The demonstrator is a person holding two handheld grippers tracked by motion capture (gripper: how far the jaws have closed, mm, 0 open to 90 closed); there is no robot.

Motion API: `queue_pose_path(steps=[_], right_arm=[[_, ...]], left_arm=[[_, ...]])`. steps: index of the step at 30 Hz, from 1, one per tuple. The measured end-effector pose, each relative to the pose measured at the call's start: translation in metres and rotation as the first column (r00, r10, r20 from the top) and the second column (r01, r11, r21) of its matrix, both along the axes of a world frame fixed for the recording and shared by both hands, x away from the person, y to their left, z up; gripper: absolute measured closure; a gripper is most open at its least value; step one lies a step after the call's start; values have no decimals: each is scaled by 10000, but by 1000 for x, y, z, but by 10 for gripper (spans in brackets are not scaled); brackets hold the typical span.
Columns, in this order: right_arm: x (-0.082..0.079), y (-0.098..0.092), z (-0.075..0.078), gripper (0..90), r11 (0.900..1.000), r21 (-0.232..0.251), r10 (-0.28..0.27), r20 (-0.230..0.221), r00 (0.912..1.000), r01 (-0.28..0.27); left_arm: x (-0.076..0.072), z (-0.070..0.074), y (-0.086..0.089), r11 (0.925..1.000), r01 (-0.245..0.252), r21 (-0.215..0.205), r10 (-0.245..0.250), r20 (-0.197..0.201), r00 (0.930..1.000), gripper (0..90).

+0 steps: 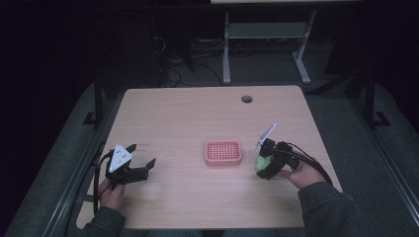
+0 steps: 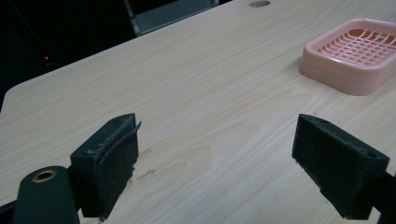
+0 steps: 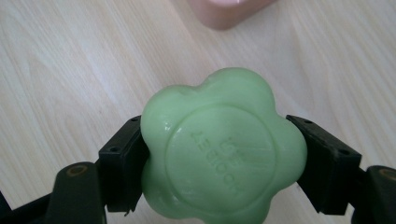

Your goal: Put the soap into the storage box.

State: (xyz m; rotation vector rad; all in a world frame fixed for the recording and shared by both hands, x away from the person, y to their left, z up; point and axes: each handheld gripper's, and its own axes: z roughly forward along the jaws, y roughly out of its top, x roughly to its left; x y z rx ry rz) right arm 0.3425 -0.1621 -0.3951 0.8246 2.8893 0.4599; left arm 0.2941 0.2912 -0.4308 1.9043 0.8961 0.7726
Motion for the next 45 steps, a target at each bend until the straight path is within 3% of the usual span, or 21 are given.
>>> queue_pose_path(steps=[18,36,45], right_arm=[[25,39,17,260,9985,51,546,53,9985,-546],[47,67,23,260,9959,391,819,77,9966,-821],[58,86,24,260,9950,271,960,40,9954,-961]], left_arm=[[1,0,0,9999,-75,-89,75,1,10000,141],[1,-1,0,9999,-41,-152,41,-21,10000,141],[2,0,0,9998,-39,-182,38,-3,10000,141]])
